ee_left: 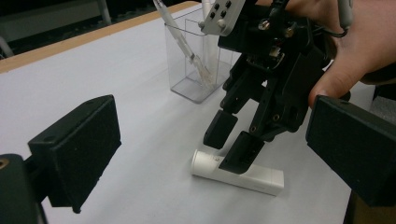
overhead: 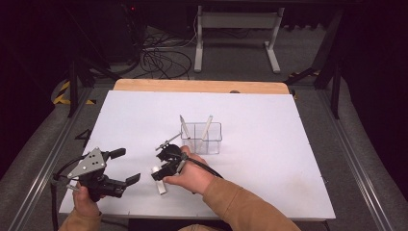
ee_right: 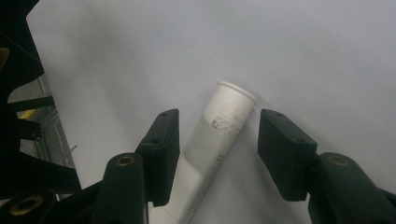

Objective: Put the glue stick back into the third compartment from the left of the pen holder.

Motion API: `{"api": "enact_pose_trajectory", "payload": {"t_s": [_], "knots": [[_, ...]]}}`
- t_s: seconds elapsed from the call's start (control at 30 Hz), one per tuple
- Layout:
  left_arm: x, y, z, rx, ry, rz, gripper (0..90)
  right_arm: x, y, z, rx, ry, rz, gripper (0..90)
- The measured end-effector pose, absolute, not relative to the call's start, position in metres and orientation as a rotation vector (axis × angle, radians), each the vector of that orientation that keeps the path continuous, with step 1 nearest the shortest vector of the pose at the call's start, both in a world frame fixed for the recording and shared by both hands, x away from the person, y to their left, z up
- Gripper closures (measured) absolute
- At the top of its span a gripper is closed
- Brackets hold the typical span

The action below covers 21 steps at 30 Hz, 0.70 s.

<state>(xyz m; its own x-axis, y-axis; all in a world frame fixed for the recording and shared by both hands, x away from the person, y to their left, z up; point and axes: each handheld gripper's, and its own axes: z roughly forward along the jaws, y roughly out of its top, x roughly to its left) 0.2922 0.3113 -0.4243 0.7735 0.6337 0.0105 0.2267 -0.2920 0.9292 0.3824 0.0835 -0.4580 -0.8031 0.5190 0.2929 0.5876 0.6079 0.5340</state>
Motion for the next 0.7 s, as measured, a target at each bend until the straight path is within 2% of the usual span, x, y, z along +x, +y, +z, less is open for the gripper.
{"api": "enact_pose_trajectory", "payload": {"t_s": [0.7], "knots": [[0.293,0.309,-0.424,1.873,0.659,0.482,3.7,0.371,0.098,-0.469,-1.213,-2.599,-0.905,66.4]]}}
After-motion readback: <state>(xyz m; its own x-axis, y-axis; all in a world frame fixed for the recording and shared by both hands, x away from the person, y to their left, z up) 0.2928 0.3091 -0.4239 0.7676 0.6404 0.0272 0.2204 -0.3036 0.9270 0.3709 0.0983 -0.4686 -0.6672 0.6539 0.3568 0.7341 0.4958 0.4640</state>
